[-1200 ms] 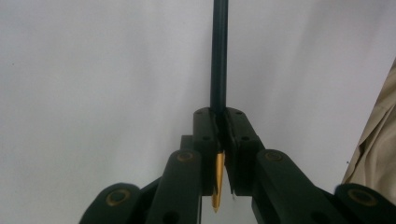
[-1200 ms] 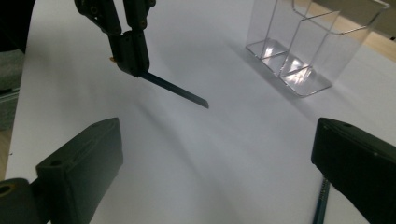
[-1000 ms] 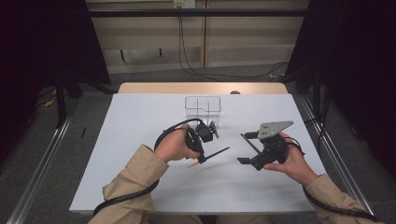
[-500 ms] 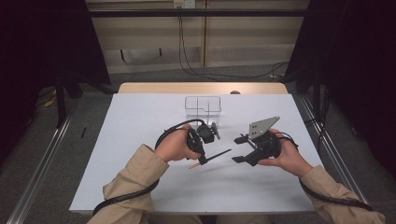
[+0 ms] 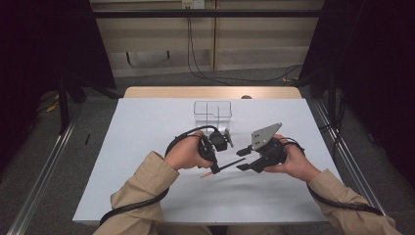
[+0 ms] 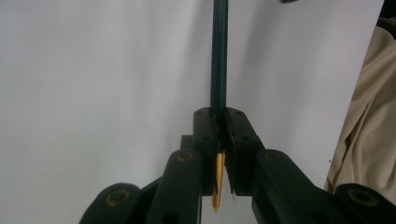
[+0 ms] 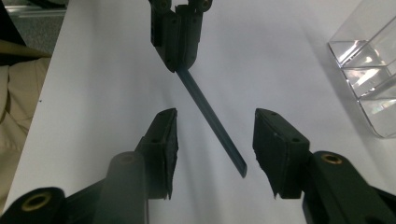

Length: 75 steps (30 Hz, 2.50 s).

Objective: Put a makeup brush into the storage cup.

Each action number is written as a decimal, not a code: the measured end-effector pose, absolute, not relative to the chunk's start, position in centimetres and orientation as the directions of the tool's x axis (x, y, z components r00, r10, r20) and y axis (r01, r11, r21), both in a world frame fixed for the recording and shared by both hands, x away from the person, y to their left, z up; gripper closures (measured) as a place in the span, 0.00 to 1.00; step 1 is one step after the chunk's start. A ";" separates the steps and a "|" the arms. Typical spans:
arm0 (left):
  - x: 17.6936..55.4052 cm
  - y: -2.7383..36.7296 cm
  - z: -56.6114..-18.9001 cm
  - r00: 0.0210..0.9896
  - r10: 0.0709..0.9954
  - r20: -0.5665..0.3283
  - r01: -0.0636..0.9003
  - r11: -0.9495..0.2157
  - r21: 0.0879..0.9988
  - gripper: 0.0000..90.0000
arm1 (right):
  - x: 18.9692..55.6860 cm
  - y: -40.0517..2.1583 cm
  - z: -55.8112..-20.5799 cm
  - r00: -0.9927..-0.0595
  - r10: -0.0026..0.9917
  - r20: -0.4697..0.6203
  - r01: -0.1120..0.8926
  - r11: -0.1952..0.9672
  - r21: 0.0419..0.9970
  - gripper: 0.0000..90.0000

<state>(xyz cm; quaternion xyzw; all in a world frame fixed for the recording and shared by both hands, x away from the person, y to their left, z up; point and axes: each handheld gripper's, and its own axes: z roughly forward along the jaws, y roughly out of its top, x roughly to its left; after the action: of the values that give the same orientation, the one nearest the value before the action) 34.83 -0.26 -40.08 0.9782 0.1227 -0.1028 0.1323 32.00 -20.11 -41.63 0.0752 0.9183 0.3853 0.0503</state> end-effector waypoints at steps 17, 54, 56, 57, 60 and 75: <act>34.9 -0.8 -39.8 0.940 0.152 -0.306 0.232 -0.941 0.245 0.94 | 32.1 -19.1 -42.1 -0.996 0.078 -0.041 0.036 0.783 0.620 0.85; 36.8 2.3 -38.9 0.931 0.191 -0.311 0.316 -0.847 0.428 0.62 | 31.7 -19.9 -43.7 -0.996 0.091 -0.010 0.063 0.757 0.650 0.95; 36.8 2.5 -38.9 0.932 0.194 -0.307 0.323 -0.831 0.453 0.54 | 31.7 -20.0 -43.6 -0.995 0.099 -0.005 0.072 0.755 0.652 0.95; 36.9 2.6 -38.9 0.931 0.196 -0.307 0.326 -0.824 0.464 0.51 | 31.7 -20.0 -43.6 -0.995 0.104 -0.006 0.075 0.755 0.652 0.95; 37.1 3.0 -38.9 0.935 0.196 -0.297 0.325 -0.808 0.492 0.40 | 31.8 -20.3 -43.7 -0.993 0.118 -0.004 0.086 0.748 0.659 0.95; 37.4 4.6 -38.9 0.920 0.255 -0.297 0.390 -0.676 0.626 0.15 | 32.0 -21.9 -43.8 -0.976 0.215 0.035 0.170 0.651 0.740 0.95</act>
<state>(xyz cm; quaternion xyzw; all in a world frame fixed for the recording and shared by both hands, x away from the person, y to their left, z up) 37.38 4.60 -38.91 0.9106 0.1769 -0.0930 0.3616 32.04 -21.91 -43.79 0.1059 0.9080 0.4043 0.0281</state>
